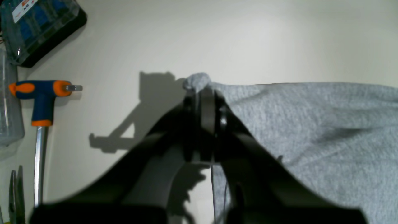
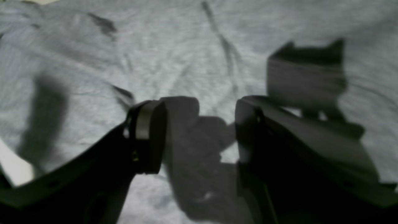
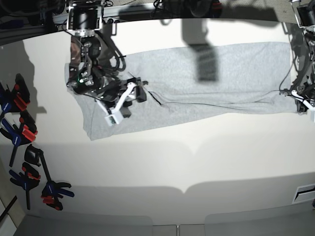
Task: Fold the T-shirt properly
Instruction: 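Hold the collar end with the right gripper and tug it straight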
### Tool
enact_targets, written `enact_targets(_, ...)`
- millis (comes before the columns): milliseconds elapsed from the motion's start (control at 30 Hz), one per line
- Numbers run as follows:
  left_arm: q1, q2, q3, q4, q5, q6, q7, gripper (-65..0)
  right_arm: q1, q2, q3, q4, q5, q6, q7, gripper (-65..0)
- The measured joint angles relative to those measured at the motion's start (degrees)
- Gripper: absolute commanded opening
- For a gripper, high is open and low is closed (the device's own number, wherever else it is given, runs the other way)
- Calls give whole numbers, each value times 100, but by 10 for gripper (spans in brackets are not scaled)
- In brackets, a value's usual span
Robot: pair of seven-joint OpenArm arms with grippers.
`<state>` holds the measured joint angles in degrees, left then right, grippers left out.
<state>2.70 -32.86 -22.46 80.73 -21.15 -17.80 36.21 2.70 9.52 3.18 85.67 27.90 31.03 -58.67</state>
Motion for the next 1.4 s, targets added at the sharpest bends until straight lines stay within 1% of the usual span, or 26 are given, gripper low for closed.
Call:
enact_targets(67, -2, 0, 0, 0, -2, 0, 0, -650, 2, -142, 0, 0, 0, 92, -37, -332)
enact_targets(167, -2, 0, 0, 0, 0, 0, 0, -650, 2, -330, -2, 0, 0, 109, -35, -396)
enact_targets(233, -2, 0, 0, 0, 0, 2, 0, -650, 2, -382, -2, 0, 0, 109, -39, -438)
enact_targets(300, -2, 0, 0, 0, 0, 0, 0, -650, 2, -396, 0, 0, -2, 109, -37, -462)
enact_targets(367, -2, 0, 0, 0, 0, 2, 0, -650, 2, -396, 0, 0, -90, 109, -35, -462)
enact_targets(500, -2, 0, 0, 0, -2, 0, 0, -650, 155, -400, 125, 0, -870, 111, 131, -462)
enact_targets(567, -2, 0, 0, 0, -2, 0, 0, -650, 332, -398, 267, 0, -1215, 127, 409, -462)
enact_targets(633, 0, 0, 0, 0, -2, 0, 0, -650, 527, -393, 376, 0, -1456, 133, 439, -462)
enact_targets(667, -2, 0, 0, 0, -2, 2, 0, -650, 592, -393, 404, 0, -1469, 133, 446, -462)
enact_targets(867, -2, 0, 0, 0, -2, 0, -2, -650, 573, -428, 323, -26, -1460, 136, 420, -462)
enact_targets(1000, -2, 0, 0, 0, -2, 0, 0, -650, 584, -411, 319, -251, -1504, 136, 417, -462)
enact_targets(1267, 0, 0, 0, 0, 0, 0, 0, -650, 577, -409, 319, -262, -1508, 136, -17, -462)
enact_targets(1300, -2, 0, 0, 0, -2, 0, 0, -650, 588, -374, 317, -262, -1456, 186, -133, -462)
enact_targets(1333, 0, 0, 0, 0, -2, 0, 0, -650, 595, -313, 315, -258, -1292, 466, -293, -462)
enact_targets(1367, -2, 0, 0, 0, 0, 2, 0, -650, 599, -208, 304, -251, -857, 809, -555, -462)
enact_targets(1400, -2, 0, 0, 0, 0, 0, 0, -650, 588, -98, 273, -240, -319, 848, -861, -462)
